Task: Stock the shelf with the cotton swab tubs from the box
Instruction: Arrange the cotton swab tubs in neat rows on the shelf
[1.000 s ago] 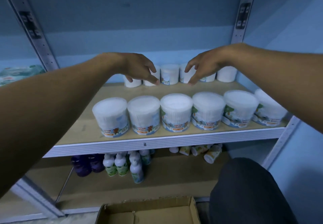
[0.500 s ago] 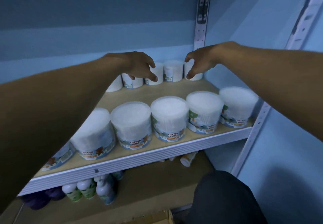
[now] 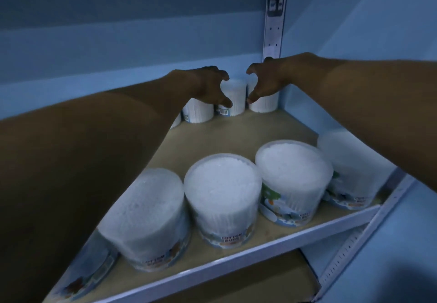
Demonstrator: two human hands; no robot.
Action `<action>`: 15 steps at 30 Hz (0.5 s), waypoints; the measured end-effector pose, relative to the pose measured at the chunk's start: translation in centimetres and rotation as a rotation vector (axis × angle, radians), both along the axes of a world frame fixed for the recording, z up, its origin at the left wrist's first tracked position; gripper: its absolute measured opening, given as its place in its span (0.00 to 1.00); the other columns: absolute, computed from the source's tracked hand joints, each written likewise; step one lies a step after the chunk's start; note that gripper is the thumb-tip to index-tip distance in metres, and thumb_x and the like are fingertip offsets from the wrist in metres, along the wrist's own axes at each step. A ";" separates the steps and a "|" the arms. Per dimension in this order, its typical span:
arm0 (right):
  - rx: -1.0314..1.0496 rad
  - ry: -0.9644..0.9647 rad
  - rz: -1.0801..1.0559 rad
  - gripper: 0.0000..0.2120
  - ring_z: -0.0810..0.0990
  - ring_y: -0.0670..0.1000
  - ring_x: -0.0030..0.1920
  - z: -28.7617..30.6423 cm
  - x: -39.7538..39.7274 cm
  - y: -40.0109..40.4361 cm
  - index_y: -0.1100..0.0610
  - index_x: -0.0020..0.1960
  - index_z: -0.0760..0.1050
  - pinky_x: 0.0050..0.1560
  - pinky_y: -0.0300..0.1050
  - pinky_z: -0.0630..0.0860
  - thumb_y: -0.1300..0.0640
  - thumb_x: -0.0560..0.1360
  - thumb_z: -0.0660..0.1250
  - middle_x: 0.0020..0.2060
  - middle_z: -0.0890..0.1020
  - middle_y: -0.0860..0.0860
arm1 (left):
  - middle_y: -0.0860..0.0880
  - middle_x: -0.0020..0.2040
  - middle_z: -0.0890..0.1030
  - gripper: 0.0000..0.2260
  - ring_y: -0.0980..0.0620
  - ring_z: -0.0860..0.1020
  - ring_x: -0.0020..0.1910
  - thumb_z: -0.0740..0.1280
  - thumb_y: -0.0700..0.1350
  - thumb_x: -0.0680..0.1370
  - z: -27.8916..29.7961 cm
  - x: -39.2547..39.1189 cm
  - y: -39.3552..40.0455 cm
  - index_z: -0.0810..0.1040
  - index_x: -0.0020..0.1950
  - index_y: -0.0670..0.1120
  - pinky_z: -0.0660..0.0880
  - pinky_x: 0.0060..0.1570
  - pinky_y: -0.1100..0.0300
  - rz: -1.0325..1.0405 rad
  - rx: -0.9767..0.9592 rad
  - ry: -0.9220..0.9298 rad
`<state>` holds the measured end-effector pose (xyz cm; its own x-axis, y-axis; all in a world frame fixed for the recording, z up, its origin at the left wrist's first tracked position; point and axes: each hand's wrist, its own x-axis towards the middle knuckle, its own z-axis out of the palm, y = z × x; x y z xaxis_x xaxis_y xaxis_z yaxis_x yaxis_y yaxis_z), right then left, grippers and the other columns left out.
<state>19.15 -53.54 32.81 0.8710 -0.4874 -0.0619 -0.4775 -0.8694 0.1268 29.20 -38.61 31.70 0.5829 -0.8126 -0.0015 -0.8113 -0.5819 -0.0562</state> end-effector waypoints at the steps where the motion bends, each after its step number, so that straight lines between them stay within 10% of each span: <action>1: -0.011 0.002 -0.007 0.48 0.62 0.60 0.76 0.0 0.4 -0.5 0.49 0.82 0.49 0.73 0.58 0.65 0.34 0.73 0.70 0.78 0.57 0.57 | 0.50 0.80 0.56 0.39 0.47 0.59 0.78 0.67 0.65 0.75 0.0 0.4 -0.7 0.56 0.81 0.54 0.60 0.75 0.46 0.004 0.014 -0.005; 15: -0.071 0.075 0.007 0.42 0.56 0.56 0.79 0.0 3.4 -3.7 0.53 0.82 0.51 0.77 0.55 0.57 0.36 0.77 0.65 0.80 0.56 0.53 | 0.47 0.80 0.59 0.36 0.45 0.61 0.77 0.65 0.64 0.77 -1.6 2.1 -6.5 0.56 0.81 0.53 0.62 0.73 0.48 -0.030 0.063 -0.040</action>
